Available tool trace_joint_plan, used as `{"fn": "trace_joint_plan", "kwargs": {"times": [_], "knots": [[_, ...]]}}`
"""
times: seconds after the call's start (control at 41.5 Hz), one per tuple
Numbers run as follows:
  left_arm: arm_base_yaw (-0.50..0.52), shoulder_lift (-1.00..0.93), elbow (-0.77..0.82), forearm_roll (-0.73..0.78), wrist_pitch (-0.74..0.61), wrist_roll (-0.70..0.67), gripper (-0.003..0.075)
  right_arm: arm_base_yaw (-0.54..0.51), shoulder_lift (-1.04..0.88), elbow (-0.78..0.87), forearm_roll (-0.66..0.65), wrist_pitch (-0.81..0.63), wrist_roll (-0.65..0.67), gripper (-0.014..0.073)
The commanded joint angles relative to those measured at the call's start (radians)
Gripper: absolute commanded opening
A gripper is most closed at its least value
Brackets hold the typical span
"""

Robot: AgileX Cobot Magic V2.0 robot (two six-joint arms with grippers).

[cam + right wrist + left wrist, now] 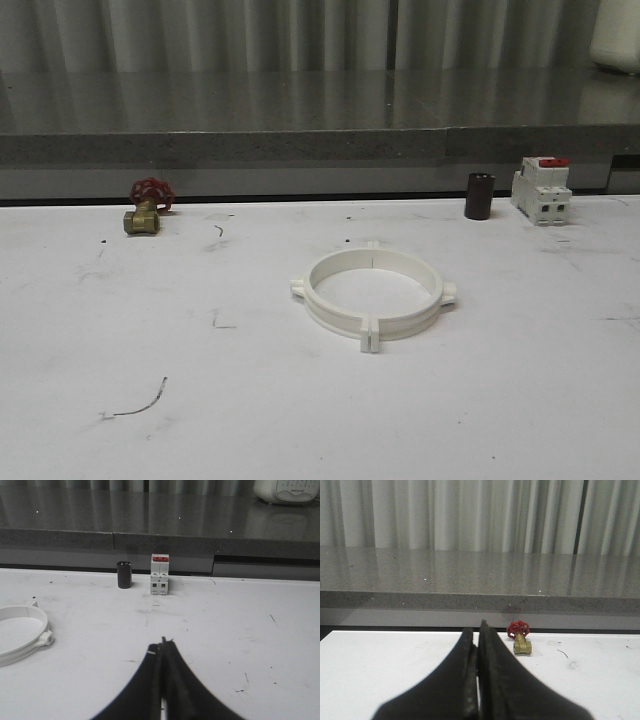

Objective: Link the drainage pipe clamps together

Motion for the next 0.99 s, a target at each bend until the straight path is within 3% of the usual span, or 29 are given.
{"fn": "trace_joint_plan", "kwargs": {"times": [0.0, 0.362, 0.603, 0.964], "knots": [[-0.008, -0.011, 0.022, -0.009, -0.075, -0.004, -0.002, 0.001, -0.016, -0.005, 0.0, -0.086, -0.007, -0.0116], [-0.008, -0.011, 0.022, -0.009, -0.075, -0.004, -0.002, 0.001, -0.017, -0.004, -0.011, -0.184, 0.067, -0.0116], [-0.008, -0.011, 0.022, -0.009, -0.075, -0.004, -0.002, 0.001, -0.017, -0.004, -0.062, -0.177, 0.135, -0.0116], [-0.008, -0.011, 0.022, -0.009, -0.075, -0.004, -0.002, 0.001, -0.017, -0.004, -0.06, -0.174, 0.135, -0.0116]]}}
